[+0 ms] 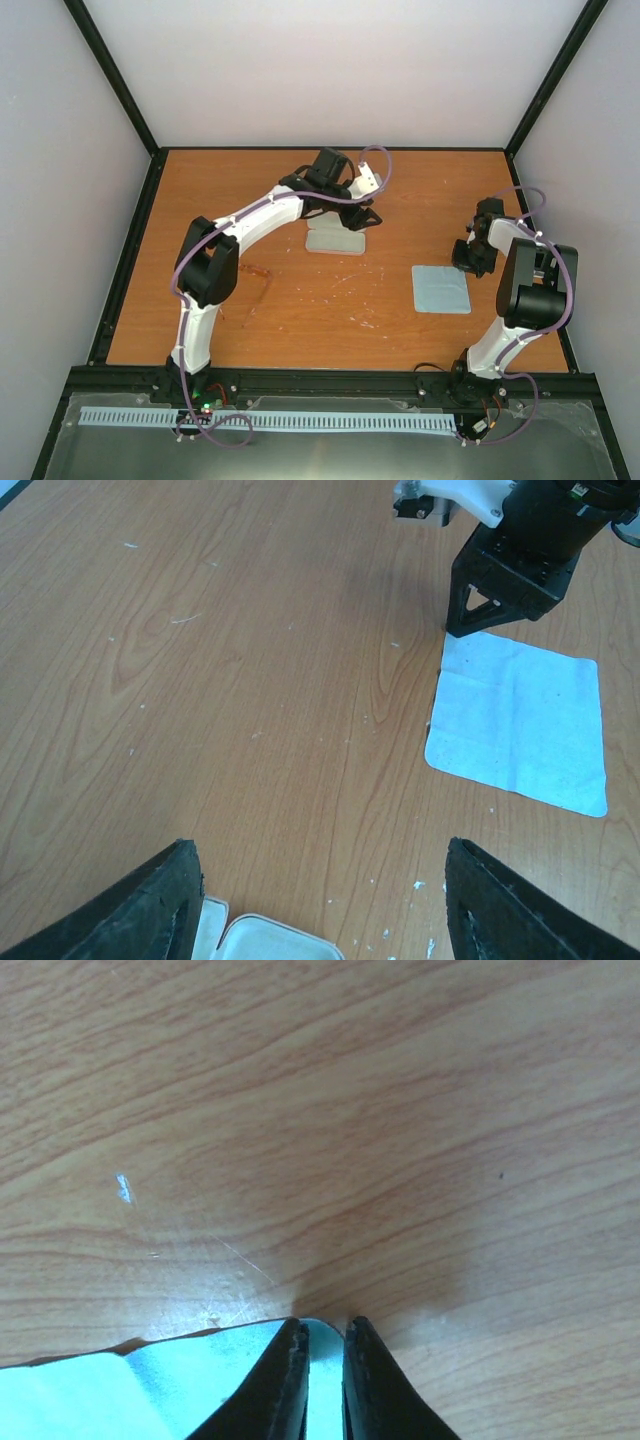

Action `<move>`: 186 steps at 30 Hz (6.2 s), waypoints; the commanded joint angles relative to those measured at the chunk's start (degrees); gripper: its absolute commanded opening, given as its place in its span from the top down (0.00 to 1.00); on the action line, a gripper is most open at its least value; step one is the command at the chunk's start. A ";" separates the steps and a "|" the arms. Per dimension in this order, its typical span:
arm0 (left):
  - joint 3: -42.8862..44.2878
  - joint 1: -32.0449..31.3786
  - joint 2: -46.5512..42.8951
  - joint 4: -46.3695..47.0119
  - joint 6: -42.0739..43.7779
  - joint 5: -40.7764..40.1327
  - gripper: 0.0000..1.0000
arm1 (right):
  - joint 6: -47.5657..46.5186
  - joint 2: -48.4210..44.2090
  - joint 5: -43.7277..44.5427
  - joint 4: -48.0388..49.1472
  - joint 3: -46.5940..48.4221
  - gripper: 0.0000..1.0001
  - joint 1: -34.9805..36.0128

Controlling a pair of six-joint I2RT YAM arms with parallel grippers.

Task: Organize the sunglasses
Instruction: Move the glasses cleaning cloth to the center of the board, then fold the glasses cleaning cloth at the center of the board.

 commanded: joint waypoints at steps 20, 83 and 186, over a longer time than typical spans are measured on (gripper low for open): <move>10.03 -9.55 14.13 -5.88 -0.94 -3.81 0.38 | 6.76 -2.14 -2.67 -1.56 -0.29 0.97 -0.03; 21.78 -17.03 28.29 -6.57 -0.87 -11.71 0.81 | 7.15 -3.36 -0.04 -1.07 0.25 0.86 -0.05; 15.01 -8.77 22.51 -3.62 13.09 -18.40 0.99 | -4.10 8.64 -1.68 3.14 7.81 0.96 11.49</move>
